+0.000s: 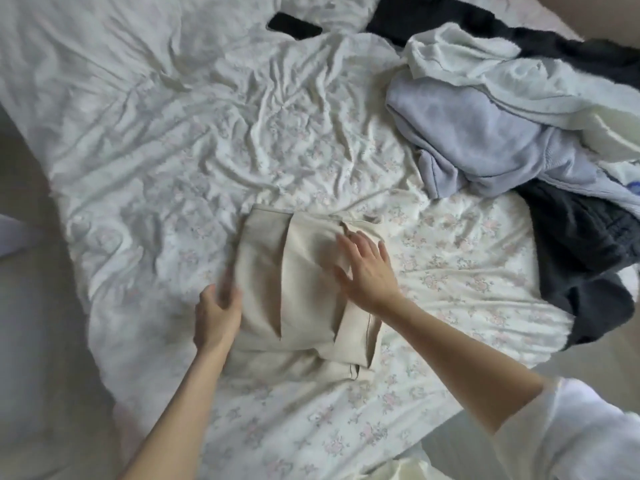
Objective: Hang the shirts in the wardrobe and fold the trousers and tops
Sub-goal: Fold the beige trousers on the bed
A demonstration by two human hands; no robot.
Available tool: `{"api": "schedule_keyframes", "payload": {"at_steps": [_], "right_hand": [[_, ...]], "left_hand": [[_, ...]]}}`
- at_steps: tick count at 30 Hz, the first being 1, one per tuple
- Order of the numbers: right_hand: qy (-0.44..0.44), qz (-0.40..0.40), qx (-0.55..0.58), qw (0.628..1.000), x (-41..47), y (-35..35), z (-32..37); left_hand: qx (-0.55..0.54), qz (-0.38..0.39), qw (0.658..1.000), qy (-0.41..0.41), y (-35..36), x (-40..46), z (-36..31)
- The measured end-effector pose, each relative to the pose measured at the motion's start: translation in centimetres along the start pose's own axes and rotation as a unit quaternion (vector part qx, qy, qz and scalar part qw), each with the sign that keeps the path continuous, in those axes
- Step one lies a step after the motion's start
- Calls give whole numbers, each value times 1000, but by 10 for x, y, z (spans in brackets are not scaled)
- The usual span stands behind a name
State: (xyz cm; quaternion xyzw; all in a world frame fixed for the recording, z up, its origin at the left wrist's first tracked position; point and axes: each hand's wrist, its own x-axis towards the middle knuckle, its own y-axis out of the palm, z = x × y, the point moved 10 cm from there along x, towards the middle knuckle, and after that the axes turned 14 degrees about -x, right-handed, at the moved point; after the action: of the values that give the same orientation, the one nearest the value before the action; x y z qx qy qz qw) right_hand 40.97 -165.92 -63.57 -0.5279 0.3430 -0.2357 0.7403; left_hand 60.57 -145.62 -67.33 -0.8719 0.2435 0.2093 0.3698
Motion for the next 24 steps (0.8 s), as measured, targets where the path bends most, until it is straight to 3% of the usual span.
{"api": "schedule_keyframes", "payload": {"at_steps": [3, 7, 11, 13, 15, 18, 21, 24], "right_hand": [[-62, 76, -59, 993, 43, 9, 15], [-83, 176, -63, 979, 92, 29, 22], [-31, 273, -25, 961, 105, 51, 17], [-27, 215, -81, 973, 105, 42, 17], [-34, 167, -114, 979, 90, 37, 12], [-21, 201, -59, 978, 65, 53, -5], [48, 224, 105, 968, 56, 70, -15], [69, 214, 208, 952, 55, 78, -11]], "left_hand": [[-94, 94, 989, -70, 23, -28, 35], [-101, 105, 982, -118, 22, -25, 70], [-74, 128, 988, -52, 20, -6, 54], [31, 86, 996, 5, 8, 15, 30], [56, -18, 997, 52, -20, 28, -2], [27, -170, 982, 74, -54, 32, -22], [-174, -173, 968, -49, -36, 16, 30], [-372, -84, 903, -197, 16, -9, 87]]}}
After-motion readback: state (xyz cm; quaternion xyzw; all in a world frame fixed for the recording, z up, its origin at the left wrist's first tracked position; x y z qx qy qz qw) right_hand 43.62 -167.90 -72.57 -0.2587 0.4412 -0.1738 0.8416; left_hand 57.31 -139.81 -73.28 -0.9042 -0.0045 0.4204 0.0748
